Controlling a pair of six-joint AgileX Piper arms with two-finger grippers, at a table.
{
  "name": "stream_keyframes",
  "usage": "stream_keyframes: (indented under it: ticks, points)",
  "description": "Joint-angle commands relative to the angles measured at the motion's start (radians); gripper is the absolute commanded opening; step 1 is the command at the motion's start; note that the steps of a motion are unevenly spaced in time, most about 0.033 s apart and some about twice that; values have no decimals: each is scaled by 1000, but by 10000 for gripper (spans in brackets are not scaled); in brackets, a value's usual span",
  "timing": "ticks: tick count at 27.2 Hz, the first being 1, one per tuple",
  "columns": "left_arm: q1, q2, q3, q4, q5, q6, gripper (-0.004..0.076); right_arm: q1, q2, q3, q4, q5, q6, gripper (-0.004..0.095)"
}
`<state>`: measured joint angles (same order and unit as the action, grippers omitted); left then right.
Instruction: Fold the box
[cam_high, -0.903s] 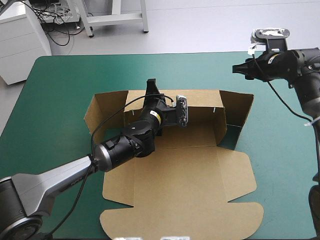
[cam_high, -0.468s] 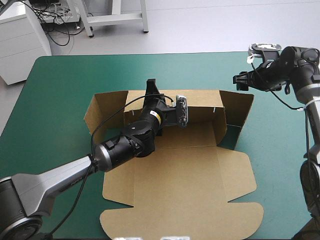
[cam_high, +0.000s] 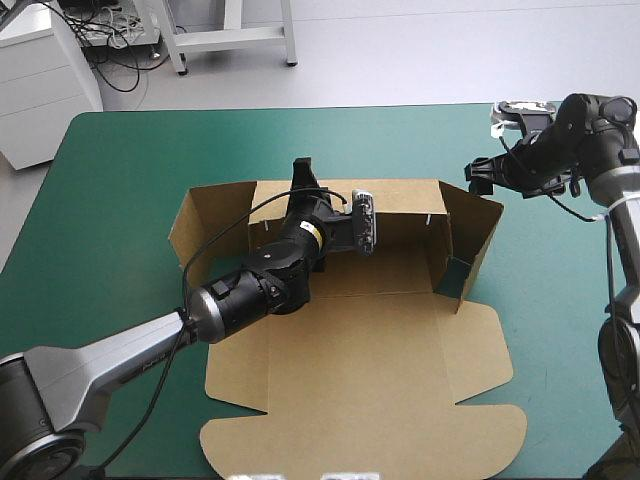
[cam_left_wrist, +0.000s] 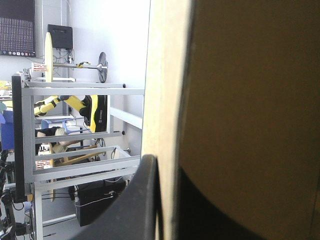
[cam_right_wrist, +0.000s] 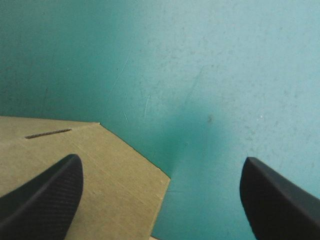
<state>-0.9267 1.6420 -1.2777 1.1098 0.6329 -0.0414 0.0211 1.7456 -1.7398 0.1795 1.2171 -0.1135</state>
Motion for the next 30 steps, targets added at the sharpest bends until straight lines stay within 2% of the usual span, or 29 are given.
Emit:
stream_keyframes:
  ticks: [1,6,11,15,25,27,30]
  points:
    - [-4,-3,0,-108,-2,-30,-32,-9,-48,-30,36,30,-18,788]
    - [-4,7,0,-109,0,-30,-32,-9,-75,-11,106,30,-64,788]
    - [-4,9,0,-109,-2,-30,-32,-9,-107,95,117,30,-107,786]
    - [-4,9,0,-109,-2,-30,-32,-9,-133,176,187,20,-169,786]
    - [-4,9,0,-109,18,-33,-32,-9,-290,399,290,-155,-359,783]
    - [-4,9,0,-112,18,-33,-32,-9,-323,477,365,-206,-450,783]
    - [-4,9,0,-114,18,-33,-32,-9,-333,524,461,-214,-534,782]
